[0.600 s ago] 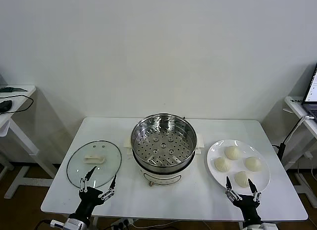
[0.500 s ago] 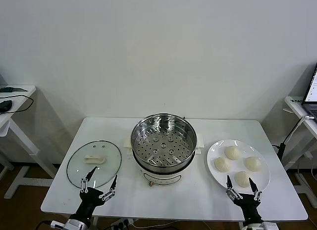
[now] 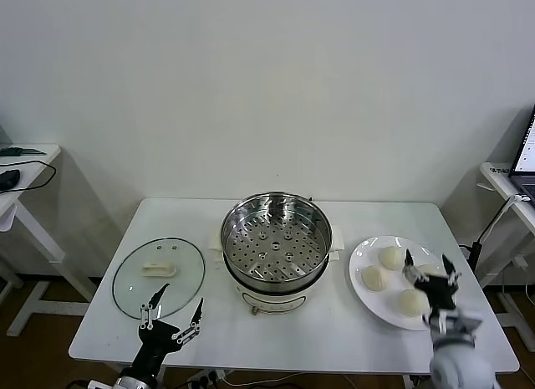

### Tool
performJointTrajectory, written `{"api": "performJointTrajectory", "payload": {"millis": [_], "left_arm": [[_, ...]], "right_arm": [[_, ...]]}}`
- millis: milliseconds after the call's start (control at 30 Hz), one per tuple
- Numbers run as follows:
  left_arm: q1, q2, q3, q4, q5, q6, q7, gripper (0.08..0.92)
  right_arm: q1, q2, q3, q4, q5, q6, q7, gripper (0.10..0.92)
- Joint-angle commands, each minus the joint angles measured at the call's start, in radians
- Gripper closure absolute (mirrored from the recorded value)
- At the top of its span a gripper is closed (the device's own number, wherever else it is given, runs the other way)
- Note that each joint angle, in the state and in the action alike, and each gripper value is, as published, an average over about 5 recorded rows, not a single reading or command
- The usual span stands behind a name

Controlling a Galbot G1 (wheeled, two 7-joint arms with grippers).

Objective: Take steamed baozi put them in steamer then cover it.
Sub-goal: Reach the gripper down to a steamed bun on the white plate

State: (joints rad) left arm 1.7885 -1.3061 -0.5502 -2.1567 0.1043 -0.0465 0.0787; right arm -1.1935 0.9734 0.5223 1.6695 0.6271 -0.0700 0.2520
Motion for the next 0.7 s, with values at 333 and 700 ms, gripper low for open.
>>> {"api": "performJointTrajectory", "payload": {"millis": [333,700], "left_arm": [[0.020,-0.009,-0.017,-0.009,0.001,0.002,-0.015,0.177],[0.019,-0.017,-0.028,0.000,-0.004,0.005,-0.019,0.177]], "right_arm": [[0.784,-0.348,-0.610,-0.600,-0.055,-0.160,-0.890,0.203],[1.127,-0.348,-0.976,-0.772,-0.444,0.051,-1.523,0.203]]}}
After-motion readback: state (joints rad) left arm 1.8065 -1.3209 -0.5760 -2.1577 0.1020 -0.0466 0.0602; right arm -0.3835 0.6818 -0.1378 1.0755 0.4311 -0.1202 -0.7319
